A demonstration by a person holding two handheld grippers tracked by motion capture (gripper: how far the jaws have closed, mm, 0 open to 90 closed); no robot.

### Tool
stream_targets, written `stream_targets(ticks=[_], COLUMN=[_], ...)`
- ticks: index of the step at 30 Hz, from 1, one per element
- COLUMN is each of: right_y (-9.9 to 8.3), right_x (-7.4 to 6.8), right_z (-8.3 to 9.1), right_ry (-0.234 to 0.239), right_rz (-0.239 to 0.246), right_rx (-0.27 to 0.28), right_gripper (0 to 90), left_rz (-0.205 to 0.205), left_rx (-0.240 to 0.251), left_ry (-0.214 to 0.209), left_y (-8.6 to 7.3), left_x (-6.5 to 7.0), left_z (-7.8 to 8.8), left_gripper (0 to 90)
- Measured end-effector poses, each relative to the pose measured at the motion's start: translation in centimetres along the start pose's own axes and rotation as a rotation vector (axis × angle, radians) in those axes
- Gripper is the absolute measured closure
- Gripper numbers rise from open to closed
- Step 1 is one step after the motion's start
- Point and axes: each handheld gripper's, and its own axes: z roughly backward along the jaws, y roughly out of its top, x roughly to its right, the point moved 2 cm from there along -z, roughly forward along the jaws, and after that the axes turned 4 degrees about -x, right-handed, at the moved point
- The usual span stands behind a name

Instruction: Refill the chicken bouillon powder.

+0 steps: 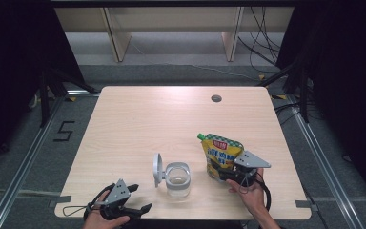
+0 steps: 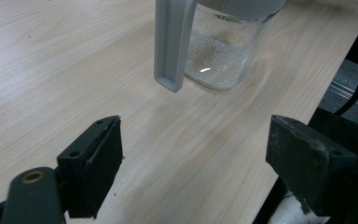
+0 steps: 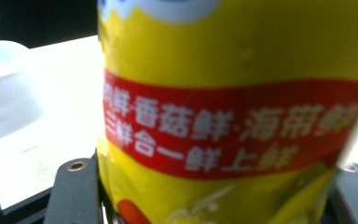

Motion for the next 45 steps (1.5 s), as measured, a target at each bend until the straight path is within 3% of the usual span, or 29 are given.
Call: stream_targets(ticks=[1,4,7,10,12,13,14,15,17,19,22,24,25,27,29,32,34,35,36,37,38,39,40,42,43,44,45], right_y=[0.3,0.9,1.2,1.9,2.4,2.4,2.8,2.8,3.1,3.2,3.6,3.6,3.7,3.8,3.8,3.8,3.7,3.7,3.6,3.6,3.5,3.5,3.4,3.5,3.5,3.3,3.3], right_x=[-0.1,-0.5,-0.8,-1.0,-1.6,-1.6,-2.0,-2.0,-3.0,-3.4,-4.3,-4.6,-5.0,-5.3,-5.5,-6.1,-6.7,-6.7,-6.9,-6.9,-7.0,-7.0,-7.1,-7.2,-7.2,-7.4,-7.4], right_z=[0.5,1.6,2.3,2.8,3.4,3.4,3.6,3.6,4.1,4.2,4.5,4.6,4.6,4.5,4.5,4.5,4.3,4.3,4.1,4.1,4.0,4.0,3.8,3.8,3.8,3.6,3.6], right_ry=[-0.017,-0.031,-0.055,-0.067,-0.11,-0.11,-0.111,-0.111,-0.14,-0.151,-0.183,-0.195,-0.227,-0.247,-0.27,-0.303,-0.345,-0.345,-0.367,-0.367,-0.382,-0.382,-0.385,-0.424,-0.424,-0.427,-0.427], right_rz=[0.048,0.101,0.114,0.162,0.253,0.253,0.325,0.325,0.42,0.447,0.562,0.585,0.656,0.728,0.753,0.84,0.924,0.924,0.979,0.979,1.025,1.025,1.061,1.131,1.131,1.176,1.176], right_rx=[0.004,0.018,0.007,0.01,0.004,0.004,0.0,0.0,-0.019,-0.033,-0.05,-0.06,-0.075,-0.087,-0.094,-0.125,-0.147,-0.147,-0.161,-0.161,-0.164,-0.164,-0.175,-0.197,-0.197,-0.206,-0.206], right_gripper=[35.6,35.7,35.7,35.8,35.8,35.8,35.8,35.8,35.9,35.9,35.9,35.9,36.0,36.0,36.0,36.0,36.1,36.1,36.1,36.1,36.2,36.2,36.2,36.3,36.3,36.3,36.3], left_rz=[-0.01,0.03,0.025,0.011,0.026,0.026,0.032,0.032,0.04,0.039,0.028,0.033,0.037,0.034,0.033,0.028,0.016,0.016,0.03,0.03,0.028,0.028,0.017,0.021,0.021,0.017,0.017], left_rx=[0.003,0.008,0.012,0.015,-0.005,-0.005,0.006,0.006,0.011,0.016,0.006,0.008,0.011,0.009,-0.001,0.022,0.004,0.004,0.019,0.019,0.01,0.01,0.007,0.007,0.007,0.004,0.004], left_ry=[0.005,-0.006,-0.002,0.003,0.014,0.014,0.003,0.003,-0.001,0.0,0.005,0.003,0.0,0.005,0.005,0.013,0.016,0.016,0.018,0.018,0.008,0.008,0.01,0.01,0.011,0.013,0.013], left_y=[0.0,-0.1,0.0,0.0,-0.1,-0.1,-0.1,-0.1,-0.1,-0.1,-0.1,-0.1,-0.1,-0.1,-0.1,-0.1,-0.1,-0.1,-0.1,-0.1,-0.1,-0.1,-0.1,-0.1,-0.1,-0.1,-0.1], left_x=[-0.1,0.1,0.1,-0.1,-0.1,-0.1,-0.1,-0.1,0.0,-0.1,-0.1,-0.1,-0.1,-0.1,-0.2,-0.2,-0.3,-0.3,-0.2,-0.2,-0.3,-0.3,-0.4,-0.4,-0.4,-0.4,-0.4], left_z=[0.1,0.0,0.0,0.0,0.1,0.1,0.0,0.0,0.0,0.0,0.0,0.0,-0.1,0.0,0.0,-0.2,0.0,0.0,-0.1,-0.1,-0.1,-0.1,-0.1,-0.1,-0.1,-0.1,-0.1], left_gripper=[18.1,18.1,18.1,18.1,18.2,18.1,18.2,18.2,18.1,18.1,18.1,18.1,18.1,18.1,18.1,18.1,18.2,18.1,18.1,18.1,18.2,18.1,18.1,18.1,18.1,18.1,18.1])
